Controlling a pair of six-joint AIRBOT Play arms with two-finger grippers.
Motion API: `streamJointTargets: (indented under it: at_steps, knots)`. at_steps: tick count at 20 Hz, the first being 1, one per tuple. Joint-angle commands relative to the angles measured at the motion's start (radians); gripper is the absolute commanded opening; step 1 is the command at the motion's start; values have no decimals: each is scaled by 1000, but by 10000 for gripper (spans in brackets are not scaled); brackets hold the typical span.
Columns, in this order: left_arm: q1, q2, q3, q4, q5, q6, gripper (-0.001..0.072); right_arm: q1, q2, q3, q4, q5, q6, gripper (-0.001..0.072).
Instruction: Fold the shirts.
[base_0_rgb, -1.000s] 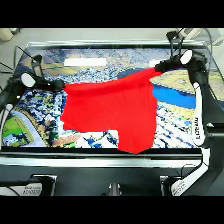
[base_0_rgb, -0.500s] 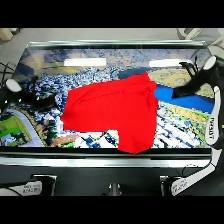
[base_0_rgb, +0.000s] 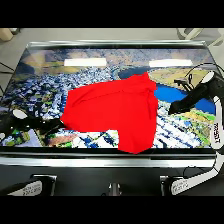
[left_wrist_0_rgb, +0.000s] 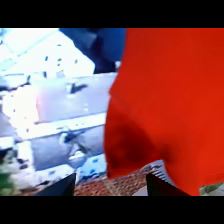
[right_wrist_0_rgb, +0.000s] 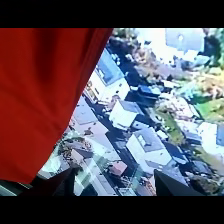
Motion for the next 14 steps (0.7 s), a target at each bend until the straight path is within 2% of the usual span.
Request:
streamJointTargets:
  at_steps: [1,3,5,6,8,11,14]
  knots:
    - [-42,-13,-30,-43,93,-5,475,1,4,-13,2,-5,-10,495]
    - [-58,-32,-30,-42,121,-26,363,1,4,-13,-6,-2,-10,496]
    - [-57,-34,-30,-42,151,-39,36,2,6,-20,-28,17,-10,502]
    - [-56,-32,-29,-39,160,-32,28,2,18,-48,-24,9,-14,510]
    - [-56,-26,-29,-39,161,10,27,2,68,-190,63,-56,-32,623]
    - [-56,-3,-30,-39,135,62,26,2,109,-396,165,-159,-55,624]
    - [-56,39,-30,-39,124,69,26,2,109,-507,300,-283,-81,600]
